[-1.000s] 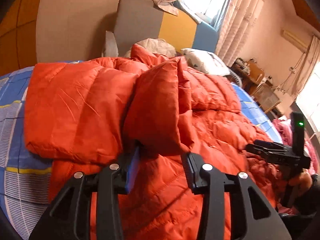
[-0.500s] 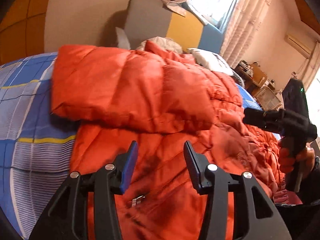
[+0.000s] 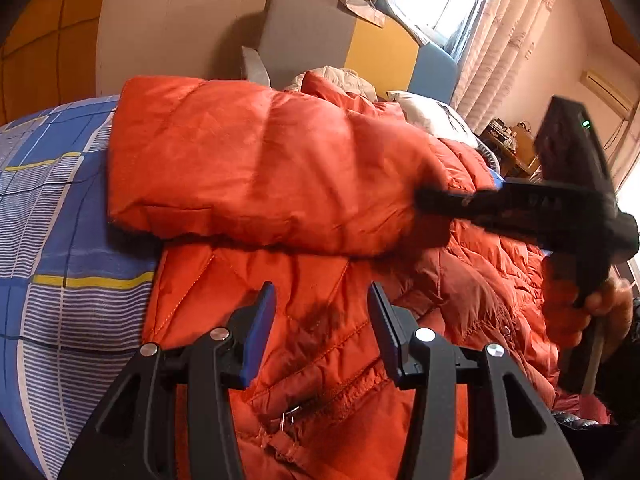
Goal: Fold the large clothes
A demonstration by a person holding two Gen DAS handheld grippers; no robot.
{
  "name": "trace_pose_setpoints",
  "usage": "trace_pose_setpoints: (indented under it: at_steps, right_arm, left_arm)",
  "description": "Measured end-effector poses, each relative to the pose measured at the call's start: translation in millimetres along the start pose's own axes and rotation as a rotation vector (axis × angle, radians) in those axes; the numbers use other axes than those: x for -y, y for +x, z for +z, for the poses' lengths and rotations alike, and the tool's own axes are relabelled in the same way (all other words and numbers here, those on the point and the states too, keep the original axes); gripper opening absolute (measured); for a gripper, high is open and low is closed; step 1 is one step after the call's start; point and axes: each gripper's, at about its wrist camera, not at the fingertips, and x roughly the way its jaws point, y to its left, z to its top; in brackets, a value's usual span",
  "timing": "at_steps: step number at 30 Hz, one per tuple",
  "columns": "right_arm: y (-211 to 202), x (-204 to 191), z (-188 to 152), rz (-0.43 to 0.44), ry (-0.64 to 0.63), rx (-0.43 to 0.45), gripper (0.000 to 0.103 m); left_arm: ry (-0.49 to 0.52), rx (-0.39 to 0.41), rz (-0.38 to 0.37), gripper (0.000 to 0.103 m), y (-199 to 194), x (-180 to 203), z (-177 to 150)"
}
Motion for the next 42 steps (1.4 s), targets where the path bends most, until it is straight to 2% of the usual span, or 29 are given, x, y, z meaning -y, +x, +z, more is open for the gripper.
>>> trace_pose_setpoints:
  at_steps: [6, 12, 18, 22, 26, 27, 29, 30, 31, 36, 42]
  right_arm:
    - [-43.3, 27.6, 29.3, -0.093, 0.026, 0.150, 0.007]
    - [-74.4, 87.9, 45.8, -0.218, 0.145, 0.241, 0.007]
    - [-93.3, 141.0, 40.0, -0.365, 0.236, 0.273, 0.007]
    - [-95.5, 161.2, 37.1, -0.408, 0.266, 0.261, 0.007]
    - [-88.1, 162.4, 38.1, -0.403, 0.271, 0.249, 0.007]
    - [-90.2, 161.4, 37.2, -0.401, 0.272, 0.257, 0.010]
    - [-95.6, 164.0, 36.8, -0.391, 0.285, 0.259, 0.023]
    - [-99.8, 163.6, 36.8, -0.397, 0.283, 0.269, 0.039]
    - [-104.9, 160.4, 35.9, -0.413, 0.273, 0.288, 0.047]
    - [-122.0, 137.9, 34.4, -0.405, 0.199, 0.329, 0.047]
    - [-105.0, 121.7, 44.0, -0.398, 0.109, 0.278, 0.047]
  left_arm:
    - [-0.016, -0.006, 0.010, 0.047, 6.2, -1.9, 6.9]
    - [-0.023, -0.010, 0.015, 0.047, 12.8, 1.1, 10.3]
    - [-0.049, -0.004, 0.018, 0.047, 15.9, -2.1, 17.0]
    - [-0.065, -0.005, 0.032, 0.047, 18.2, -4.6, 21.3]
    - [-0.081, 0.021, 0.029, 0.047, 15.7, -4.4, 27.1]
    - [-0.085, 0.031, 0.029, 0.047, 14.9, -4.2, 29.8]
    - [-0.091, 0.047, 0.026, 0.047, 14.6, -4.3, 37.9]
    - [-0.090, 0.054, 0.027, 0.047, 15.2, -5.5, 40.8]
    - [-0.089, 0.068, 0.026, 0.047, 15.2, -5.3, 47.2]
    - [-0.089, 0.111, 0.025, 0.048, 18.0, -6.1, 74.1]
    - [-0.078, 0.128, 0.013, 0.048, 32.6, -4.7, 103.4]
